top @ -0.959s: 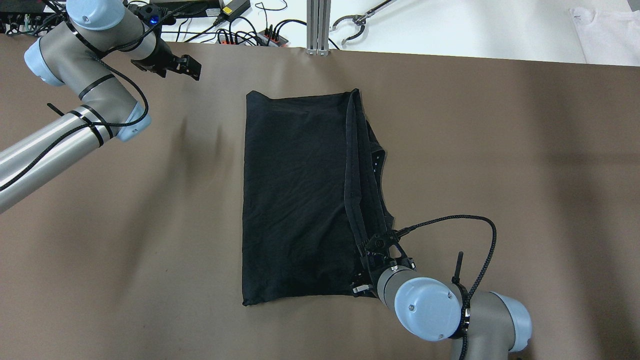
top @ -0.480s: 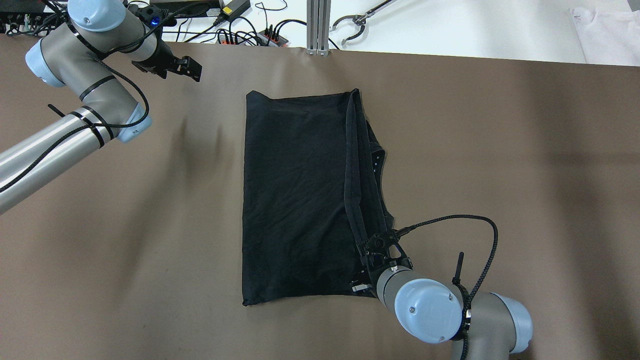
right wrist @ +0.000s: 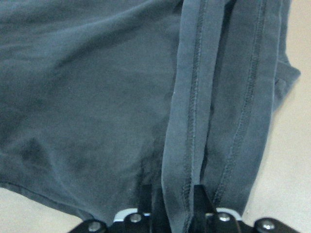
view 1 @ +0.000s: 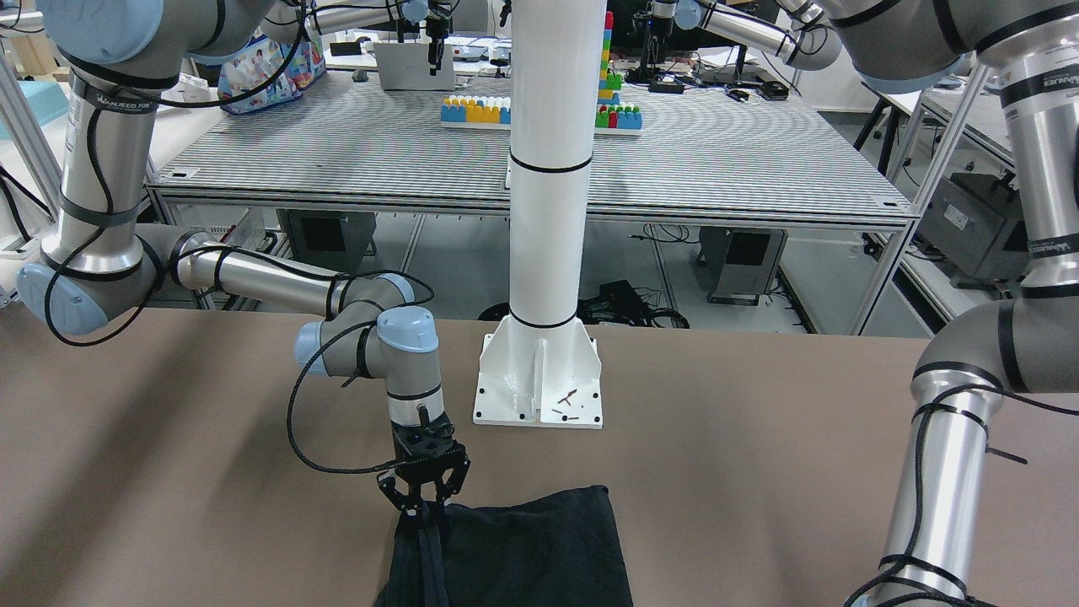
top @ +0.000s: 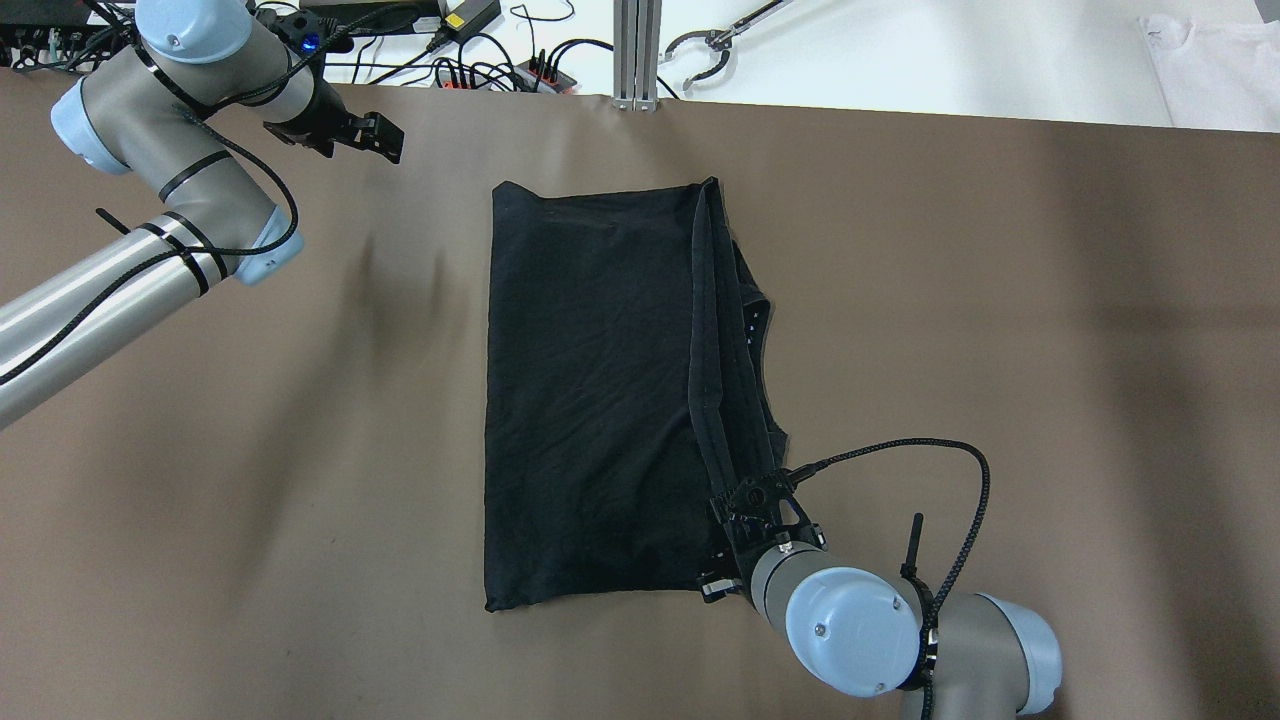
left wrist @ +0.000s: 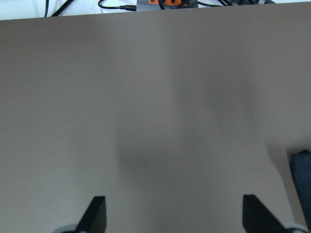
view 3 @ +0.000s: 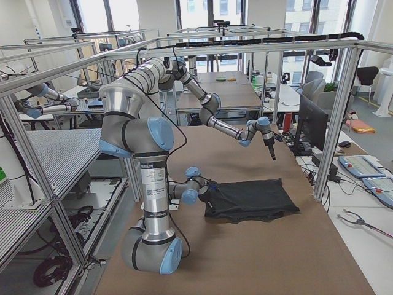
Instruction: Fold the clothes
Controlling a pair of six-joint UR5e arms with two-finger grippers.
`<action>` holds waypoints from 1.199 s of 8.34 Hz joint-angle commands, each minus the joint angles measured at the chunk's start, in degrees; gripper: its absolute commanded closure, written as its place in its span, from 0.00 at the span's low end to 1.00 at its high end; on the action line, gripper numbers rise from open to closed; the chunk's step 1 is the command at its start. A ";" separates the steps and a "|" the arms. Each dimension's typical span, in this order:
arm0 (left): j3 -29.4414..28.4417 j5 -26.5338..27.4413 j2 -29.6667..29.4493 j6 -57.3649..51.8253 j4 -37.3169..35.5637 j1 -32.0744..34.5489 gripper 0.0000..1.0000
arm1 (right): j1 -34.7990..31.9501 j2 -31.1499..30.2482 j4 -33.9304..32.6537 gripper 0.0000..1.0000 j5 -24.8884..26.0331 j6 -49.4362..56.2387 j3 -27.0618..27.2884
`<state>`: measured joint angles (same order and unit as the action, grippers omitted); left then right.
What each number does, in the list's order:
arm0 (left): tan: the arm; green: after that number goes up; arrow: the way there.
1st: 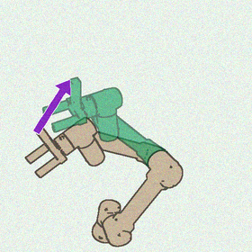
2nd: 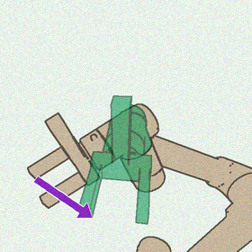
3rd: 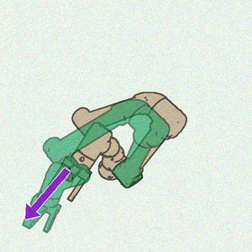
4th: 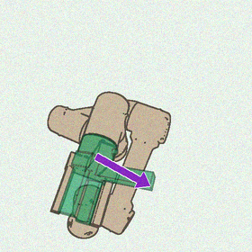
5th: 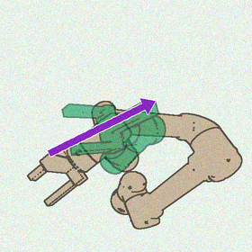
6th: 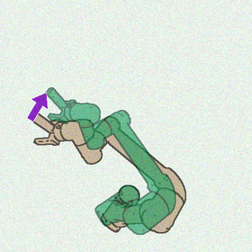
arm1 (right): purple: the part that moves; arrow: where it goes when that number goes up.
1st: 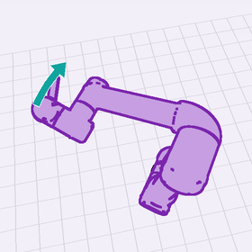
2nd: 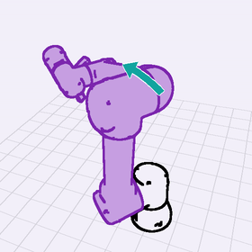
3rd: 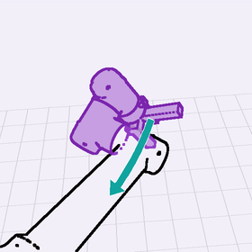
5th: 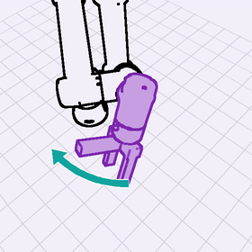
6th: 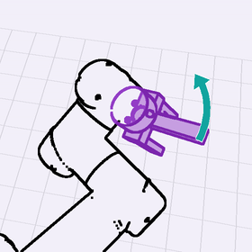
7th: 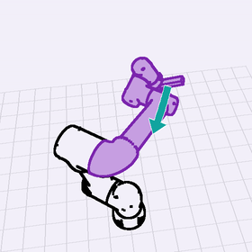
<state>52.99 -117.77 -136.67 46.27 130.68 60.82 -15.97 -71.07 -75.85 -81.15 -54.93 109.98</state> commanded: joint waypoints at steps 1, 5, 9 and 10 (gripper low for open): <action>0.00 0.00 0.00 0.05 0.01 0.00 0.00 | 0.59 -0.21 -0.09 0.69 0.99 -0.01 -0.20; 0.09 0.00 0.53 0.05 0.01 0.00 0.00 | 0.50 -0.12 0.00 1.00 0.91 0.08 1.72; 0.79 0.00 0.97 0.14 0.10 0.00 0.00 | 0.59 -6.85 0.78 1.00 1.09 -3.23 4.61; 1.40 0.00 1.40 0.14 0.10 -0.09 0.00 | 0.77 -10.28 0.96 1.00 0.91 -8.83 5.68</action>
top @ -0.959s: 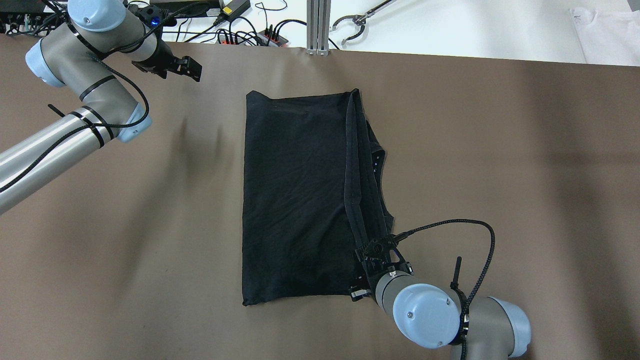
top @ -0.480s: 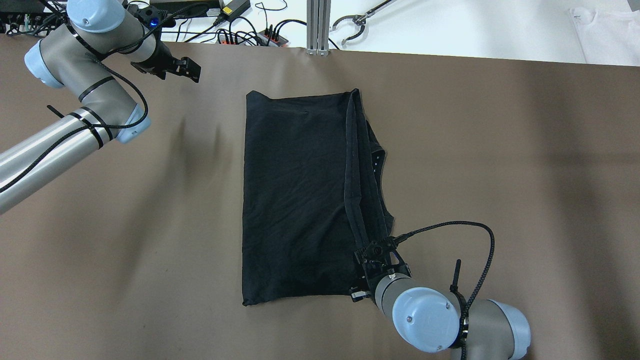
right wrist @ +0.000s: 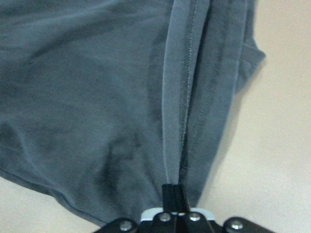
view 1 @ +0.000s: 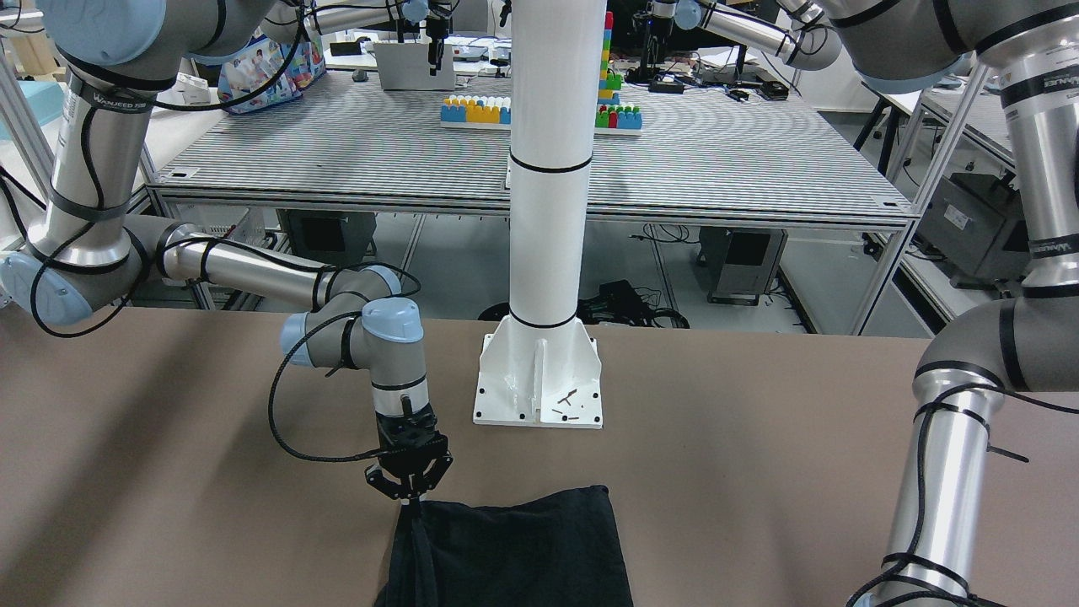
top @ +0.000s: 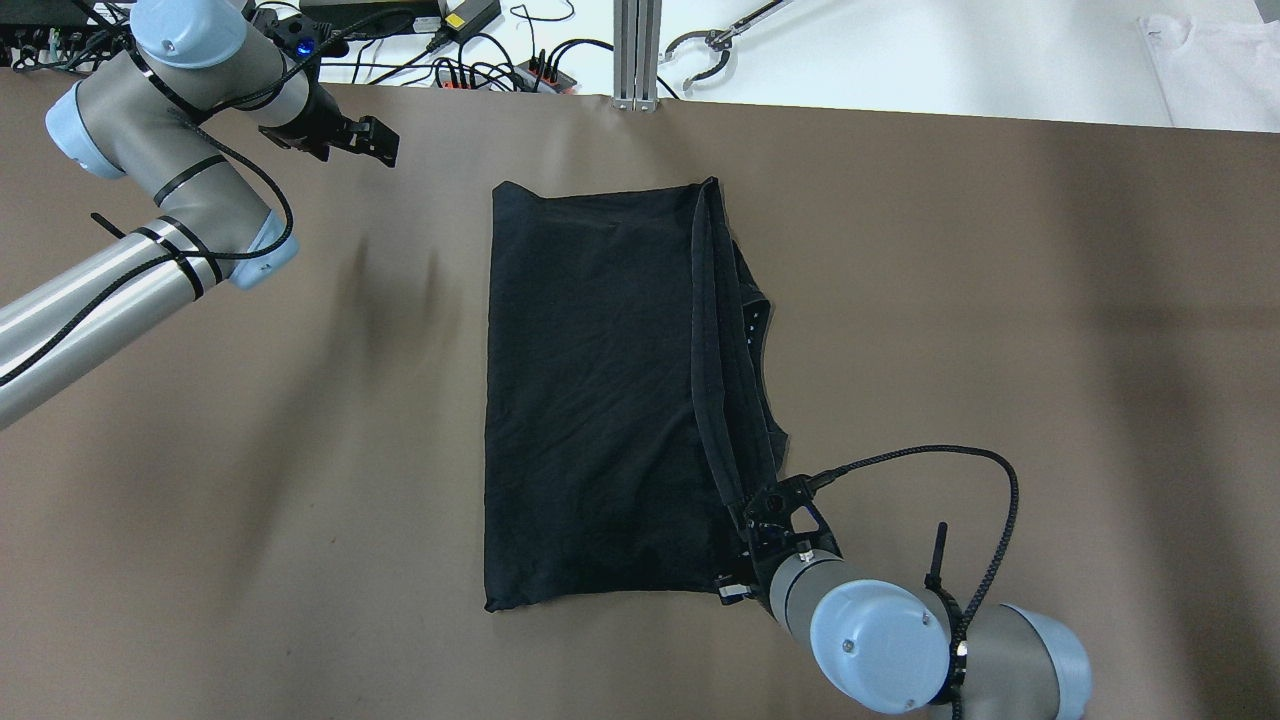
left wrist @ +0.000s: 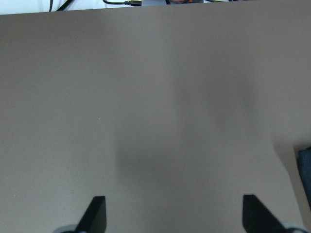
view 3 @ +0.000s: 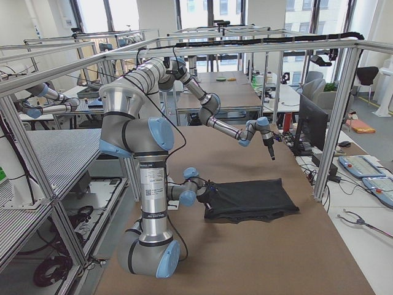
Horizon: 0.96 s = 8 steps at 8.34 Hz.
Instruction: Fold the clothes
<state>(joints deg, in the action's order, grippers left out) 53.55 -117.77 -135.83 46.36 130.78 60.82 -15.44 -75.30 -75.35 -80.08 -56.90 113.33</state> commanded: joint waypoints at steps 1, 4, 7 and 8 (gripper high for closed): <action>1.03 0.00 0.57 0.22 0.00 -0.08 0.00 | 1.80 -8.44 2.56 1.00 -0.08 -10.83 2.50; 1.11 0.00 0.57 0.22 0.00 -0.08 0.00 | 3.13 -10.49 6.71 0.15 0.10 -19.46 2.77; 2.87 -0.53 0.65 3.02 -0.08 -0.08 0.00 | 2.61 -4.01 5.93 0.06 -0.43 -18.96 1.99; 2.96 -0.53 0.91 3.82 0.00 -0.26 0.00 | 0.69 -2.94 5.40 0.06 -0.52 -18.17 1.28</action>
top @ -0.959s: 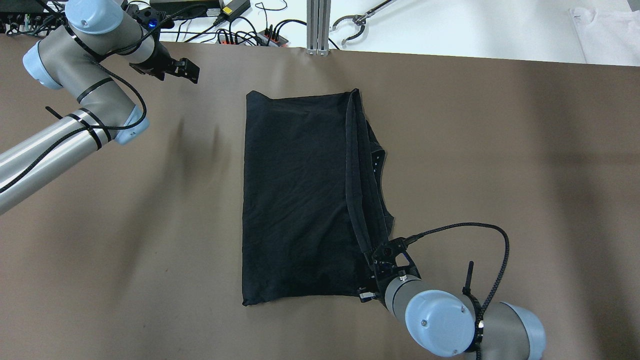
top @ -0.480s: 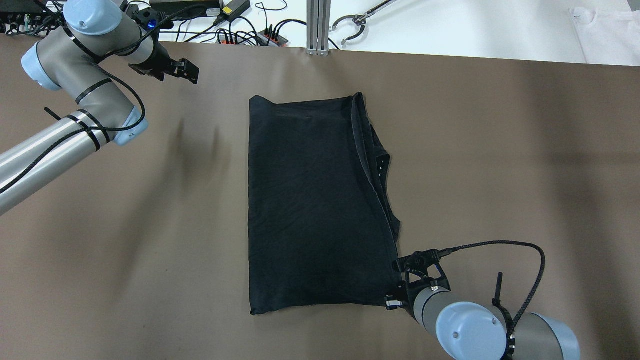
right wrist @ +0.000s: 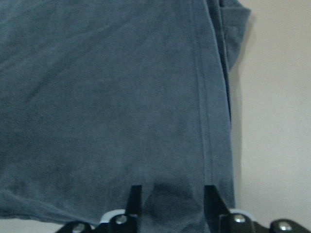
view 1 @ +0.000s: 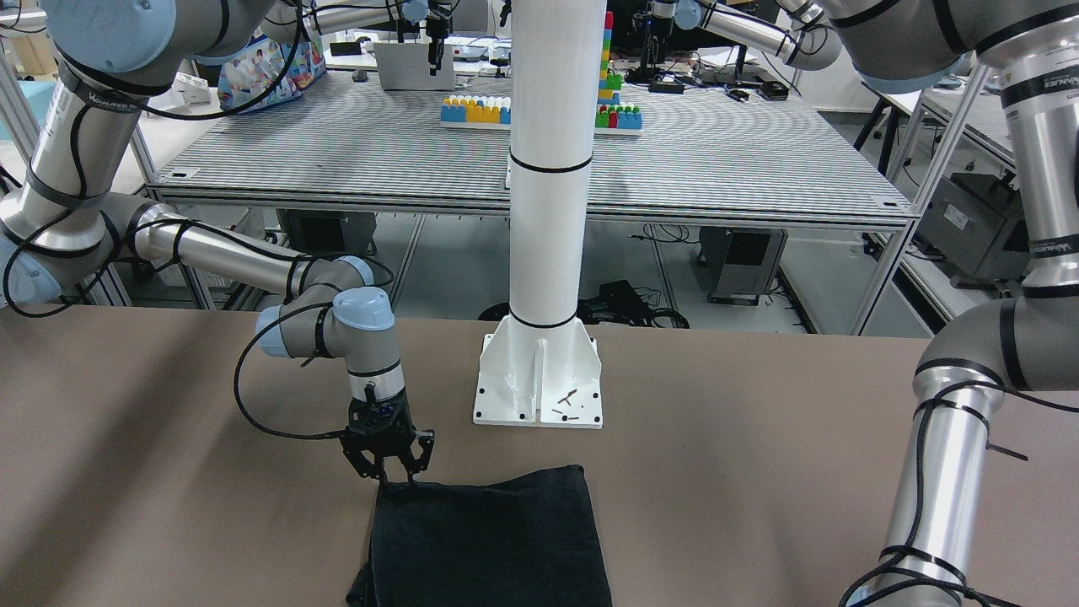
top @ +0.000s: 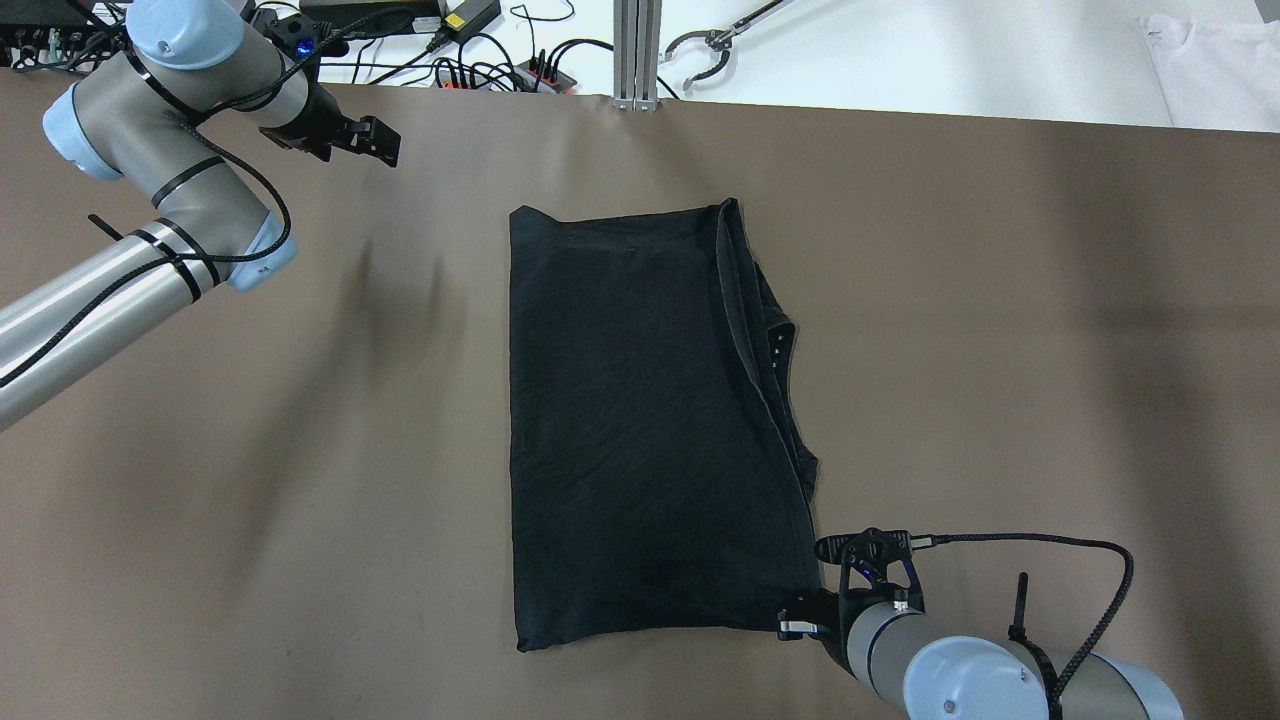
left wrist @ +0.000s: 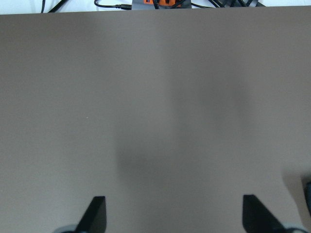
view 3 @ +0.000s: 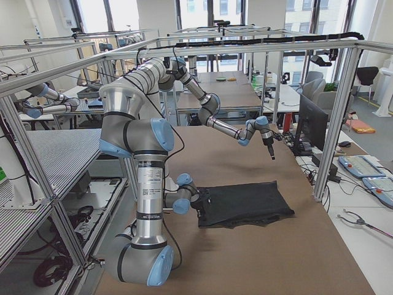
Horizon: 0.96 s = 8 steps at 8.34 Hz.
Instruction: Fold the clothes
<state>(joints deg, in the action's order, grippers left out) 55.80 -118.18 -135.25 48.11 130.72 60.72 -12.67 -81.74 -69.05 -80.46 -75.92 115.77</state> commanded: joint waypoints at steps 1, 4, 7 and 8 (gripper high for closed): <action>0.63 0.23 0.34 2.07 0.06 -0.86 0.00 | -4.36 4.82 -2.74 0.06 -0.22 3.55 -1.34; 0.63 0.14 0.43 2.07 0.06 -0.78 0.00 | -11.65 20.07 -15.99 0.06 -0.83 10.94 -10.00; 0.63 0.14 0.43 2.07 0.06 -0.86 0.00 | -20.53 32.75 -16.38 0.06 -5.84 20.34 -29.83; 0.63 0.14 0.43 2.25 0.06 -1.04 0.00 | -22.38 35.13 -15.07 0.06 -6.37 23.07 -35.47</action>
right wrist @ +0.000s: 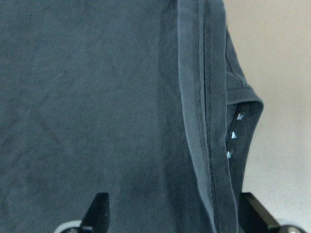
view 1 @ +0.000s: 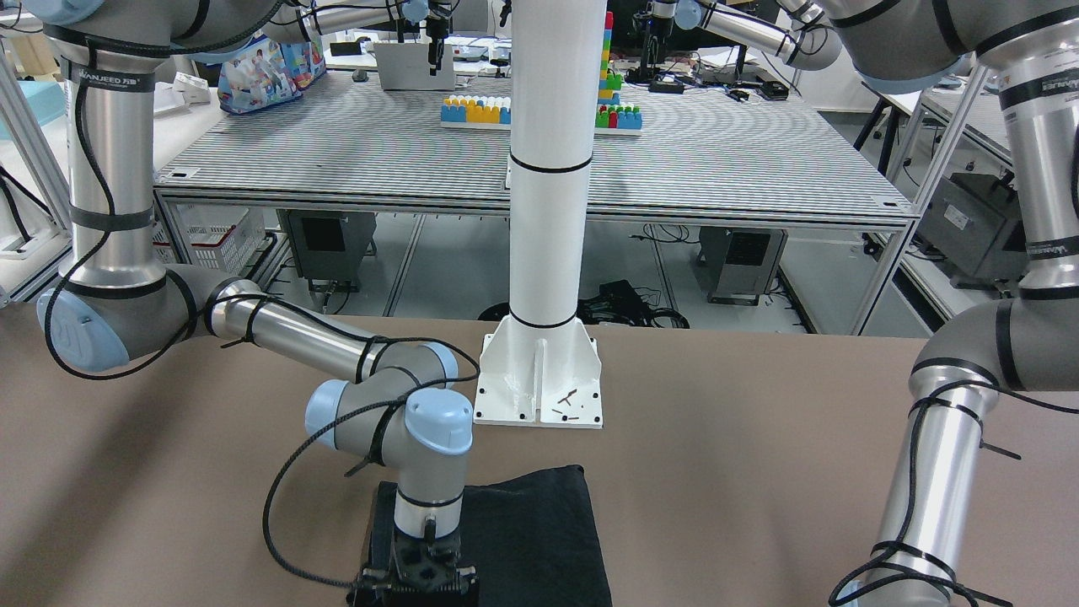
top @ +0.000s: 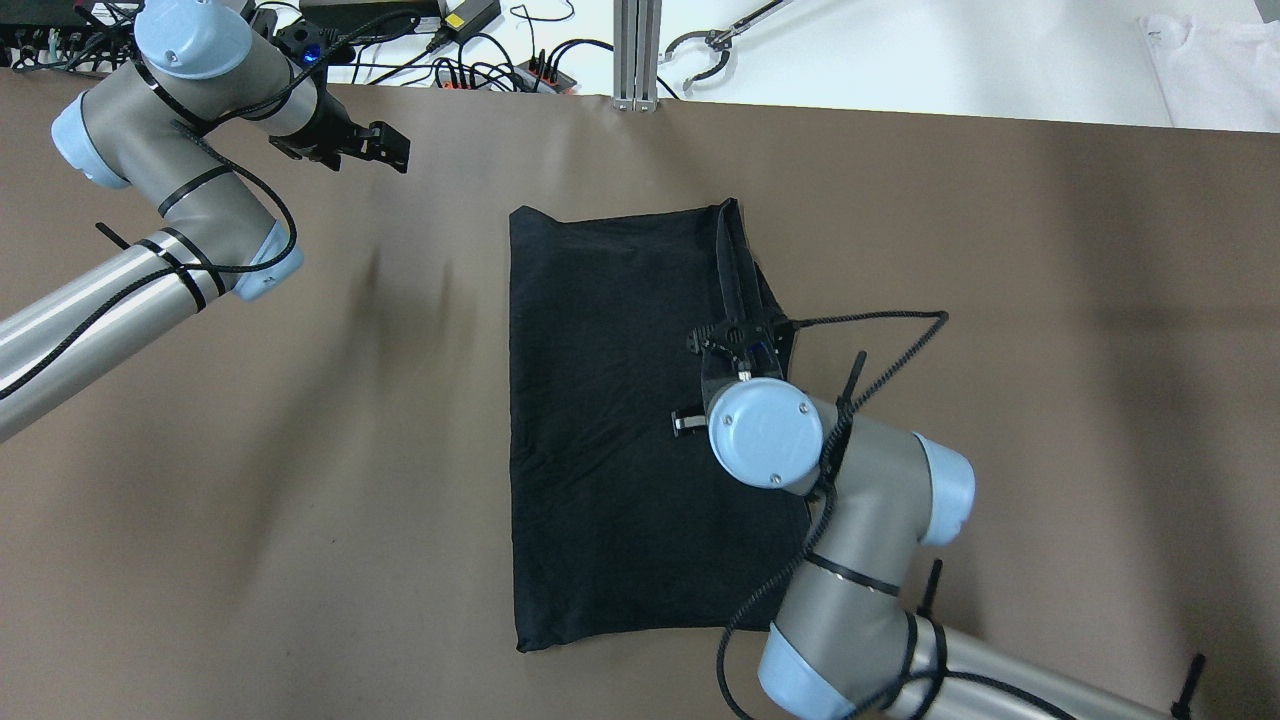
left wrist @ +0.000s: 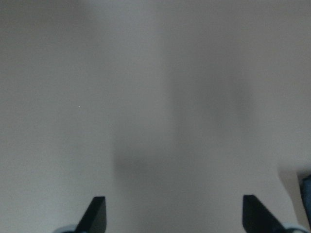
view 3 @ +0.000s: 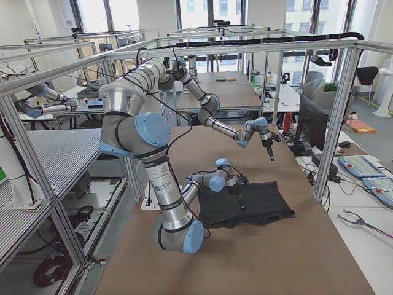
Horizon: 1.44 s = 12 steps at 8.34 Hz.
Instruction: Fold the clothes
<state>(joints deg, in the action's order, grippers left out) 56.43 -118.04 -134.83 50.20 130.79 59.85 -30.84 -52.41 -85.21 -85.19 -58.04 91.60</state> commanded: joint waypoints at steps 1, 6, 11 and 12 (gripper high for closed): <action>0.00 0.17 0.00 0.34 0.00 -0.35 0.00 | -6.06 6.26 4.05 0.06 -3.83 7.74 -15.36; 0.44 0.17 0.00 0.51 0.00 -0.35 0.00 | -12.56 6.18 8.30 0.06 -10.60 14.23 -19.80; 5.78 -0.44 2.71 2.35 -0.09 -0.44 0.00 | -15.57 0.63 16.65 0.06 -11.75 17.62 -19.53; 8.76 -0.62 4.29 4.80 -0.09 -0.44 0.00 | -15.57 1.51 16.91 0.06 -13.67 15.70 -19.18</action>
<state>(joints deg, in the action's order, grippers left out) 60.53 -118.29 -133.01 52.28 130.76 59.43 -46.21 -51.43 -69.96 -96.62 -40.18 72.00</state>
